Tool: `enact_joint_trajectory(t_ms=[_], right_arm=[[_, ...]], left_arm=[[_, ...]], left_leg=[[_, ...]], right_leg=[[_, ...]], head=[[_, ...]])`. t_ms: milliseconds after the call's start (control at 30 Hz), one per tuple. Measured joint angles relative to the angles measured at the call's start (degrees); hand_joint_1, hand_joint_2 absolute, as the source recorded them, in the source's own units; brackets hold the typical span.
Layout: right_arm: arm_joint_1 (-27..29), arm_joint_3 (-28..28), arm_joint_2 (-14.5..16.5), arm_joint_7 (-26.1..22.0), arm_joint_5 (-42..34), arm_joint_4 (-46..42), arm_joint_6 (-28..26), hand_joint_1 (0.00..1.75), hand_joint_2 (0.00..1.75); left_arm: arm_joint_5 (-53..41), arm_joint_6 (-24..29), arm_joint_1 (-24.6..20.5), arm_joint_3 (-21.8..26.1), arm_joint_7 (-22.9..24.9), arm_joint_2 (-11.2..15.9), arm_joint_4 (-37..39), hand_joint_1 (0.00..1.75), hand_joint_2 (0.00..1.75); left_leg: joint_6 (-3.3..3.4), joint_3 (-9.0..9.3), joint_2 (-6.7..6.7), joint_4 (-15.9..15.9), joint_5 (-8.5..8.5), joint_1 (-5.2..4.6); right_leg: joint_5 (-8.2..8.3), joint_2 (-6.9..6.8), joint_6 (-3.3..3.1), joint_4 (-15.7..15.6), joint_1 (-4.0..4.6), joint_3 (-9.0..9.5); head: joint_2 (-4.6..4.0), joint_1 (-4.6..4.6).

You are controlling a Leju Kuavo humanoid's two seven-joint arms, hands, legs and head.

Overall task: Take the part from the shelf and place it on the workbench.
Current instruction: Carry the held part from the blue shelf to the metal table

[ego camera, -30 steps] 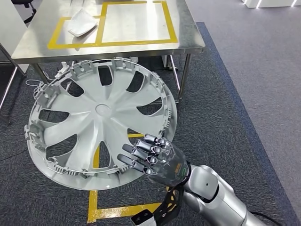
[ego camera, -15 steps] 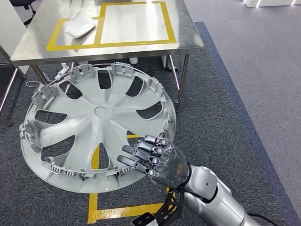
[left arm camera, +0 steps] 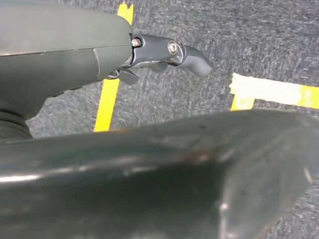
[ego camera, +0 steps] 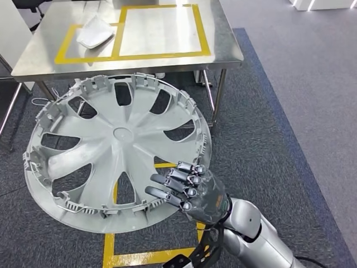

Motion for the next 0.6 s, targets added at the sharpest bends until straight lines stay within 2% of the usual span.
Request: enact_joint_trajectory(t_ms=[67, 133, 167, 200, 233, 267, 300, 333, 400, 433, 467, 500, 533, 567, 600], right_arm=[[0.10, -0.10, 0.10, 0.06, 0.03, 0.01, 0.00, 1.75, 1.75], [0.09, -0.18, 0.19, 0.16, 0.03, 0.01, 0.00, 1.75, 1.75], [0.07, -0.20, 0.20, 0.19, 0.03, 0.01, 0.00, 1.75, 1.75], [0.05, -0.20, 0.21, 0.20, 0.03, 0.01, 0.00, 1.75, 1.75], [0.06, -0.20, 0.21, 0.20, 0.04, 0.01, 0.00, 1.75, 1.75], [0.07, -0.20, 0.21, 0.21, 0.04, 0.01, 0.00, 1.75, 1.75], [0.08, -0.20, 0.21, 0.21, 0.04, 0.01, 0.00, 1.75, 1.75], [0.09, -0.19, 0.22, 0.20, 0.04, 0.01, 0.00, 1.75, 1.75], [0.13, -0.16, 0.26, 0.18, 0.05, 0.08, 0.00, 1.75, 1.75], [0.14, -0.14, 0.29, 0.17, 0.07, 0.13, 0.00, 1.75, 1.75], [0.13, -0.13, 0.33, 0.16, 0.08, 0.13, 0.00, 1.75, 1.75], [0.06, -0.14, 0.38, 0.16, 0.05, 0.11, 0.00, 1.75, 1.75], [-0.04, -0.16, 0.43, 0.19, 0.02, 0.06, 0.00, 1.75, 1.75], [-0.12, -0.16, 0.48, 0.21, 0.00, 0.01, 0.00, 1.75, 1.75], [-0.21, -0.16, 0.50, 0.23, -0.04, 0.01, -0.01, 1.75, 1.75]], left_arm=[[0.02, 0.00, -0.08, 0.00, 0.07, 0.11, 0.01, 0.00, 0.00], [0.04, -0.01, -0.22, -0.01, 0.11, 0.20, 0.02, 0.00, 0.00], [0.04, -0.01, -0.22, -0.01, 0.14, 0.19, 0.02, 0.00, 0.00], [0.04, -0.02, -0.14, 0.00, 0.17, 0.18, 0.03, 0.00, 0.00], [0.04, -0.02, -0.03, 0.01, 0.21, 0.19, 0.04, 0.00, 0.00], [0.05, -0.02, 0.10, 0.01, 0.24, 0.21, 0.04, 0.00, 0.00], [0.06, -0.02, 0.20, 0.02, 0.25, 0.25, 0.05, 0.00, 0.00], [0.07, -0.02, 0.29, 0.02, 0.26, 0.30, 0.05, 0.00, 0.00], [0.08, -0.03, 0.57, 0.02, 0.31, 0.40, 0.07, 0.00, 0.00], [0.08, -0.04, 0.73, 0.02, 0.38, 0.43, 0.08, 0.00, 0.00], [0.10, -0.05, 0.84, 0.02, 0.45, 0.43, 0.09, 0.00, 0.00], [0.11, -0.06, 0.84, 0.02, 0.51, 0.40, 0.10, 0.00, 0.00], [0.12, -0.07, 0.72, 0.01, 0.56, 0.37, 0.11, 0.00, 0.00], [0.11, -0.08, 0.55, 0.01, 0.57, 0.33, 0.11, 0.00, 0.00], [0.10, -0.08, 0.40, 0.00, 0.59, 0.34, 0.11, 0.00, 0.00]], left_leg=[[-0.57, -0.67, 0.47, 2.27, 0.43, 0.01], [-1.11, -4.09, 1.18, 8.05, 0.56, 0.11], [-1.36, -6.49, 1.42, 11.44, -0.26, 0.17], [-1.52, -8.81, 1.54, 14.19, -1.77, 0.24], [-1.57, -10.65, 1.59, 15.72, -3.53, 0.28], [-1.52, -11.87, 1.62, 15.86, -4.94, 0.28], [-1.35, -12.37, 1.63, 14.49, -5.26, 0.25], [-1.05, -12.39, 1.65, 11.88, -3.87, 0.16], [-0.26, -12.08, 1.79, 5.64, 3.38, -0.22], [0.02, -11.87, 1.83, 3.77, 6.33, -0.45], [0.28, -11.56, 1.80, 2.76, 7.86, -0.61], [0.49, -11.01, 1.71, 2.69, 7.46, -0.68], [0.74, -10.12, 1.57, 2.51, 6.90, -0.54], [1.14, -9.11, 1.45, 2.06, 6.38, -0.40], [1.50, -8.10, 1.37, 1.71, 5.93, -0.29]], right_leg=[[-0.21, -0.15, -0.92, -0.16, -0.16, 1.29], [-1.12, -0.46, -1.46, -0.37, -0.32, 2.80], [-1.73, -0.58, -1.58, -0.41, -0.33, 3.55], [-2.42, -0.61, -1.59, -0.42, -0.33, 4.34], [-3.22, -0.60, -1.55, -0.42, -0.34, 5.27], [-4.09, -0.57, -1.50, -0.43, -0.34, 6.35], [-4.99, -0.56, -1.44, -0.45, -0.34, 7.53], [-5.96, -0.58, -1.36, -0.48, -0.34, 8.75], [-7.91, -0.55, -1.06, -0.56, -0.24, 10.77], [-8.92, -0.52, -0.77, -0.79, -0.16, 11.56], [-9.52, -0.45, -0.34, -1.01, -0.07, 12.64], [-9.47, -0.38, 0.16, -0.96, 0.01, 13.52], [-8.85, -0.37, 0.61, -0.19, 0.01, 13.55], [-7.50, -0.36, 0.99, 1.90, 0.02, 12.91], [-6.18, -0.34, 1.19, 5.05, 0.03, 10.91]], head=[[0.01, -0.07], [0.01, -0.12], [0.01, -0.16], [0.01, -0.14], [0.01, -0.17], [0.01, -0.17], [0.01, -0.18], [0.01, -0.18], [0.01, -0.28], [0.00, -0.28], [-0.01, -0.30], [-0.01, -0.29], [-0.01, -0.23], [-0.01, -0.14], [0.00, 0.02]])
